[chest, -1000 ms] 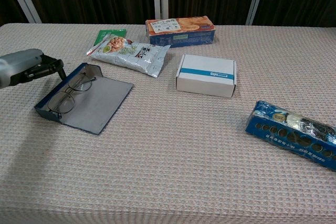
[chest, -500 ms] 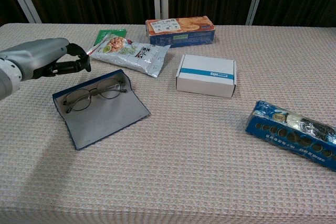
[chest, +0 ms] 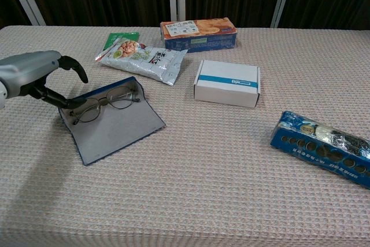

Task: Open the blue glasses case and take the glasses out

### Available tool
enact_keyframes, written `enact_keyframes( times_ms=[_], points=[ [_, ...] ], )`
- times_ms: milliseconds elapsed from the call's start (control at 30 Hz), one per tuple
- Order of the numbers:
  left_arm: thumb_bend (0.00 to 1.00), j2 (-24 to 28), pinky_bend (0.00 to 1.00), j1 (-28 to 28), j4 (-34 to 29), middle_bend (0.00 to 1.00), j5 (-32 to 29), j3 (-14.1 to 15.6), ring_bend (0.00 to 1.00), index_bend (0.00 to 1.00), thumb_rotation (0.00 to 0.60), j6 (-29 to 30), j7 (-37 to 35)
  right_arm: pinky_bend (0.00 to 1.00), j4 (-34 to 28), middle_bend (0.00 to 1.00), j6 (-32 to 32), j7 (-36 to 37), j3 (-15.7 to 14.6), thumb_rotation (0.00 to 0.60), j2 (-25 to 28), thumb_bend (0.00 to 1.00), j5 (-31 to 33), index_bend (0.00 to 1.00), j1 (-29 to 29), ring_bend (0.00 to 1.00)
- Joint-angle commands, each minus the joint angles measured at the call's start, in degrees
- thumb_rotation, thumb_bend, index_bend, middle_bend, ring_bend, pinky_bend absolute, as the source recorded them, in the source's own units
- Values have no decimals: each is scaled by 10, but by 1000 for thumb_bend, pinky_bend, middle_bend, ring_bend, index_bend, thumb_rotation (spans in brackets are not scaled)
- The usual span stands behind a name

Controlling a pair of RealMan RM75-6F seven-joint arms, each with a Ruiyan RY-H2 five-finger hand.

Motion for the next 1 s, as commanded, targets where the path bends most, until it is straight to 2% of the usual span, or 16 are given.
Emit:
enact_keyframes(
  times_ms=[33, 100, 367, 733, 833, 1000],
  points=[
    [285, -8, 119, -3, 15, 137, -6, -3, 113, 301, 569, -3, 3, 100, 1, 132, 1, 0, 0, 600, 0, 308, 0, 83, -1, 40],
    [285, -13, 119, -6, 27, 137, -12, -5, 113, 302, 600, -6, 7, 100, 1, 132, 2, 1, 0, 600, 0, 308, 1, 83, -2, 40],
    [285, -19, 119, -10, 58, 138, -26, -16, 113, 314, 600, -8, 11, 100, 1, 132, 4, 2, -1, 600, 0, 306, 2, 83, -5, 40],
    [284, -22, 120, -31, 131, 144, -63, -64, 113, 339, 600, -32, -2, 100, -1, 131, 5, -1, 0, 600, -1, 306, 3, 83, -6, 40],
    [284, -5, 119, -34, 114, 144, -62, -63, 113, 343, 600, -47, -4, 100, 0, 131, 5, 0, -1, 600, -1, 306, 3, 83, -7, 40],
    [299, 35, 119, -36, 42, 144, -68, -57, 113, 355, 600, -92, -20, 100, 3, 131, 4, 3, -1, 600, -3, 306, 4, 83, -8, 40]
  ],
)
